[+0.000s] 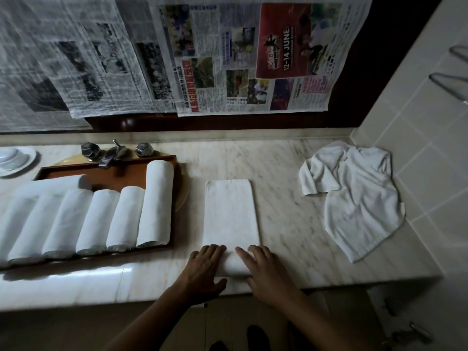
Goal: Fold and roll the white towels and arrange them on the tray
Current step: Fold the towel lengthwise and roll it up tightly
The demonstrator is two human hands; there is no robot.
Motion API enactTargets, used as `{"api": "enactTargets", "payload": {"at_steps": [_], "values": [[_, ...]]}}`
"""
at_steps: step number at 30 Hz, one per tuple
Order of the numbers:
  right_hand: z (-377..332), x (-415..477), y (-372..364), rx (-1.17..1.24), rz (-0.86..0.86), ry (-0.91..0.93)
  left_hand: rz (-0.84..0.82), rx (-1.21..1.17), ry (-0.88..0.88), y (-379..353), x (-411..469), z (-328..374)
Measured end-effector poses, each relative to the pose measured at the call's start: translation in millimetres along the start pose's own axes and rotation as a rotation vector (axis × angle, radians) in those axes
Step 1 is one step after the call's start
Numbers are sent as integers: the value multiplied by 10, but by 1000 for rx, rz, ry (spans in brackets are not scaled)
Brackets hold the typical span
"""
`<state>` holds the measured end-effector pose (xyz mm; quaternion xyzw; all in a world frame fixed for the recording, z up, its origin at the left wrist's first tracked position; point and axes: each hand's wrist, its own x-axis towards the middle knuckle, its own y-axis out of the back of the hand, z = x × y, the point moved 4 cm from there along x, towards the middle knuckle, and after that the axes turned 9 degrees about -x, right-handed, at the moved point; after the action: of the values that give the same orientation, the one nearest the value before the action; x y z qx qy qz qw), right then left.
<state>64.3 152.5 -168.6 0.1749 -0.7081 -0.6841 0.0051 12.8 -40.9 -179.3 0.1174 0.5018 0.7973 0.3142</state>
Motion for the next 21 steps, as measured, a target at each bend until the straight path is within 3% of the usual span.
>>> {"api": "enactTargets", "payload": {"at_steps": [9, 21], "values": [[84, -160, 6, 70, -86, 56, 33, -173, -30, -144, -355, -45], [295, -232, -38, 394, -64, -55, 68, -282, 61, -74, -411, -177]]}}
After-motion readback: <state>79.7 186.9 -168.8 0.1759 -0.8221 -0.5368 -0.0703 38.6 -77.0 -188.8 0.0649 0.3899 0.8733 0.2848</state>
